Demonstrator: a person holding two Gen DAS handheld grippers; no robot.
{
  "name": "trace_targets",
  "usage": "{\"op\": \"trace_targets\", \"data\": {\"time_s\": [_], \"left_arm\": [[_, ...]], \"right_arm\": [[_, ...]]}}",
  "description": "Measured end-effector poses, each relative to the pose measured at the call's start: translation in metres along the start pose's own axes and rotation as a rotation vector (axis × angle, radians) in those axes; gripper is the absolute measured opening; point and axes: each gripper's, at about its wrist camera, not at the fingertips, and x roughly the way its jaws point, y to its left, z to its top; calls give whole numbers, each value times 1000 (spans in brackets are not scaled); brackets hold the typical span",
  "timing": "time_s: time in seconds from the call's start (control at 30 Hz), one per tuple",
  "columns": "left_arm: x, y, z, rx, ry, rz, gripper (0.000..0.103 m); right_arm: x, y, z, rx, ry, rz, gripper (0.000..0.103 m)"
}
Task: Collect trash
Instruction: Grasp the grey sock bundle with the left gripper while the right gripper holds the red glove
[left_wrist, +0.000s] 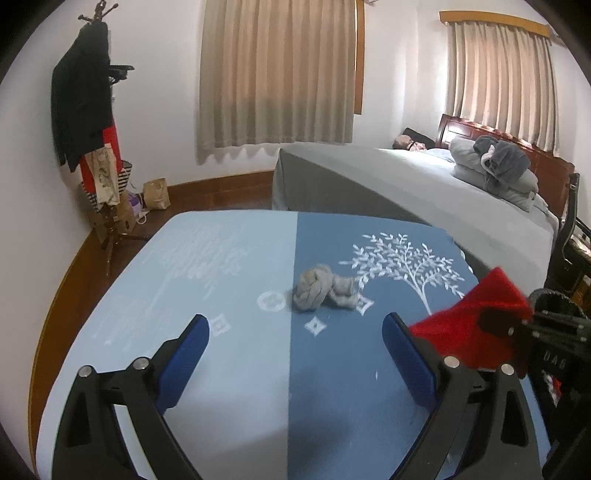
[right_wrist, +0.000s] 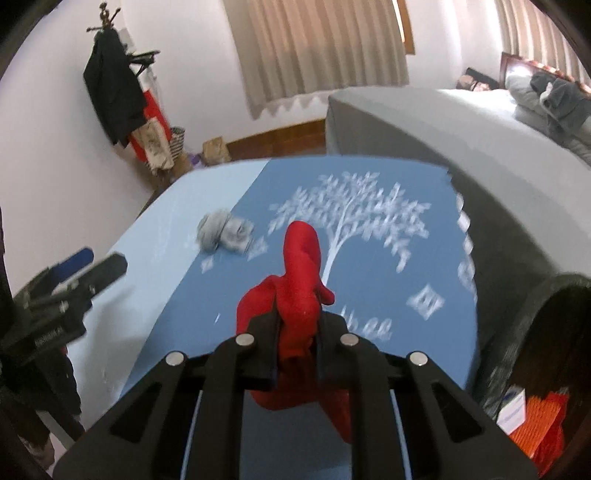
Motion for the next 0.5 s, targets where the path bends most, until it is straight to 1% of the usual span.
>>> {"op": "trace_targets", "data": {"time_s": [0.17, 0.27, 0.5], "left_arm": [[36, -9, 14, 15, 16, -7, 93], [63, -14, 19, 25, 41, -8, 92], [115, -20, 25, 31, 118, -17, 85]], "right_arm": [[12, -16, 24, 39, -23, -21, 13], [22, -23, 33, 54, -26, -27, 13], [38, -35, 37, 86, -13, -23, 13]]}}
